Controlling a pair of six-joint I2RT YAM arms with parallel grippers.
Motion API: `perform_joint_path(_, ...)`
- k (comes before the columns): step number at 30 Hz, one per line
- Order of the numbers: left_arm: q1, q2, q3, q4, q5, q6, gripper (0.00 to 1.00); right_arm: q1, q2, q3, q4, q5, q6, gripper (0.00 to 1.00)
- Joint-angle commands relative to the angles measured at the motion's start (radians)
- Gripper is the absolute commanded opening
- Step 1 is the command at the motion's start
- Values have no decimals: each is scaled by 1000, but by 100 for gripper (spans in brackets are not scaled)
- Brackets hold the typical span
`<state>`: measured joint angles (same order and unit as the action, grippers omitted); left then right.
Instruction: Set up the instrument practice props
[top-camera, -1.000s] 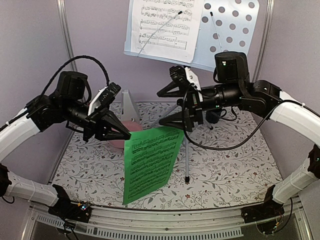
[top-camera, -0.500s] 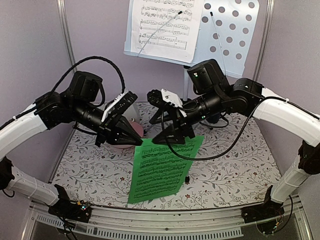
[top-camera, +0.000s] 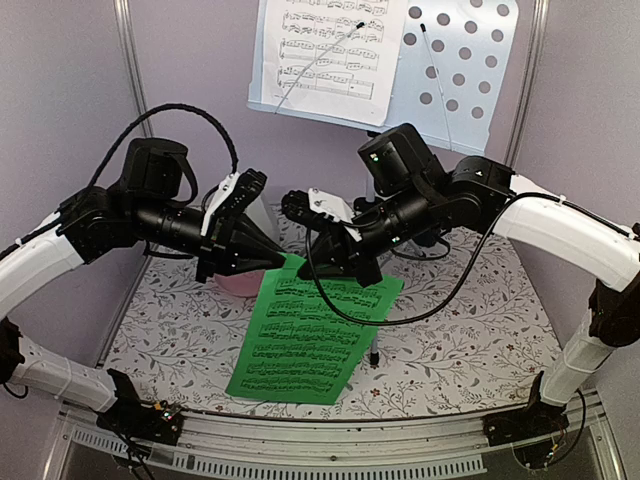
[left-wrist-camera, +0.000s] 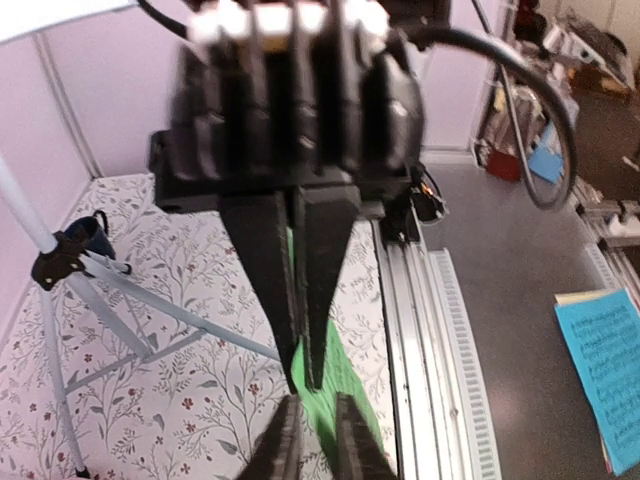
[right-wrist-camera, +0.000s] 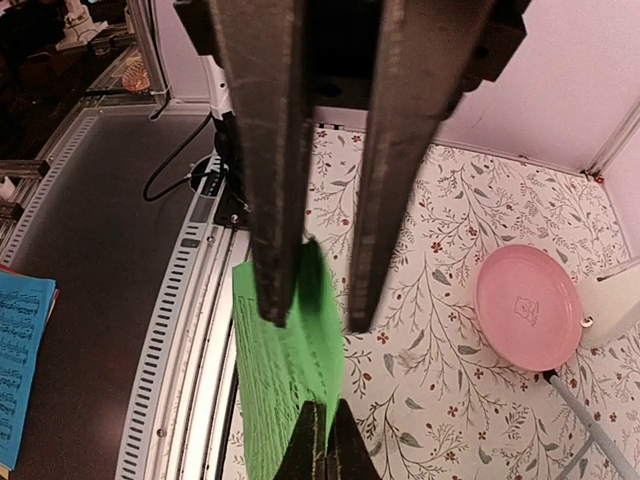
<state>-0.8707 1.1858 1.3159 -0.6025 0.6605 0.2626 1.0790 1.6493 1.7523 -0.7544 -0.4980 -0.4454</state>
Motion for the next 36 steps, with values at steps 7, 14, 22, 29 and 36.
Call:
perform_joint_path(7, 53, -238, -313, 443, -259, -79, 80, -54, -218, -90, 257, 149, 59, 0)
perform_joint_path(14, 146, -345, -531, 714, -238, -202, 84, -123, -429, -267, 518, 190, 122, 0)
perform_joint_path(22, 199, -360, -707, 1071, -144, -343, 84, -152, -565, -393, 702, 214, 167, 0)
perform_joint_path(29, 196, -261, -744, 1400, -9, -454, 65, -172, -591, -457, 798, 186, 235, 0)
perform_joint_path(36, 203, -243, -726, 1393, -16, -438, 0, -191, -604, -532, 830, 212, 291, 0)
